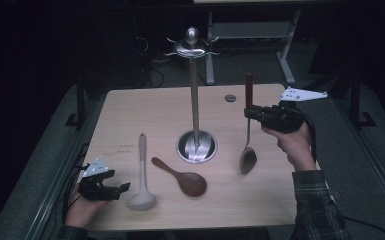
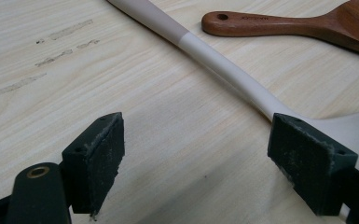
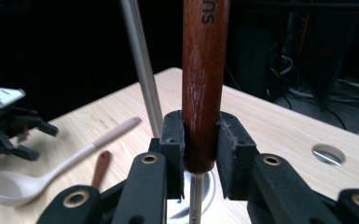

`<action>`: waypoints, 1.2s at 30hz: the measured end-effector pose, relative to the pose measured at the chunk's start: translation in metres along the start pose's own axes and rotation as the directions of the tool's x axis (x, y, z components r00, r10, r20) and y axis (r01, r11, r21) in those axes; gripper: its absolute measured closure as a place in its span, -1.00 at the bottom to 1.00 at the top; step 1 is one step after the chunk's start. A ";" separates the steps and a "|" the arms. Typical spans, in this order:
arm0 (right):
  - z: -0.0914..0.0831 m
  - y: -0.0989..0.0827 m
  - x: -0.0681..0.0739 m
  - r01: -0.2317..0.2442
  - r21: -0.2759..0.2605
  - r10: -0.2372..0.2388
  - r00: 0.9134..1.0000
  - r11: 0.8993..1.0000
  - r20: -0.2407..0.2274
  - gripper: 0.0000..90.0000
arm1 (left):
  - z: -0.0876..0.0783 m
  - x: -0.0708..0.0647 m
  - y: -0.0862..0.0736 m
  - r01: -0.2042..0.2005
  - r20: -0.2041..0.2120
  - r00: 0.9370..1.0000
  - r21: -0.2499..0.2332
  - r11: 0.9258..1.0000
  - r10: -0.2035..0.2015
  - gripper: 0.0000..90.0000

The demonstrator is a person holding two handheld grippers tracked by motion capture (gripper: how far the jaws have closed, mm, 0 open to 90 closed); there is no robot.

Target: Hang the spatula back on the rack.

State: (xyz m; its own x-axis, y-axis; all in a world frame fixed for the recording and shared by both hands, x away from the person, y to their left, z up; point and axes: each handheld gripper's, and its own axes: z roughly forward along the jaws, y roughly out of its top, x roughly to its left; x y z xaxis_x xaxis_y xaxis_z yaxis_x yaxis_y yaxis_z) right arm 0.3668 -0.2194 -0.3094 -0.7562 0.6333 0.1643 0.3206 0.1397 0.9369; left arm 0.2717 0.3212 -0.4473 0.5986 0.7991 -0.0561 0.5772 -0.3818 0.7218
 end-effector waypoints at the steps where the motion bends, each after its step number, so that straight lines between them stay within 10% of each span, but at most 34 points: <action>1: 0.000 0.000 0.000 0.000 0.000 0.000 1.000 1.000 0.000 0.64 | 0.000 0.001 0.000 -0.010 -0.001 1.000 0.008 1.000 0.010 -0.60; 17: 0.003 0.036 0.024 0.072 -0.120 -0.082 0.993 0.990 -0.082 0.63 | 0.001 -0.001 0.000 -0.002 0.002 1.000 0.005 1.000 0.001 -0.60; 36: 0.020 0.059 0.034 0.108 -0.125 -0.122 0.985 0.986 -0.118 0.63 | 0.000 0.000 0.000 0.001 0.000 1.000 0.001 1.000 -0.001 -0.60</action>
State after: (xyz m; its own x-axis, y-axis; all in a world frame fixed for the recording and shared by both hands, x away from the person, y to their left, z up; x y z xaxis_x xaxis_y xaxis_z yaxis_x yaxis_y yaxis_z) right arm 0.3715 -0.1740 -0.2546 -0.8519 0.5169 0.0838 0.1639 0.1111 0.9802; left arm 0.2719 0.3211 -0.4478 0.5980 0.7994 -0.0573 0.5786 -0.3811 0.7211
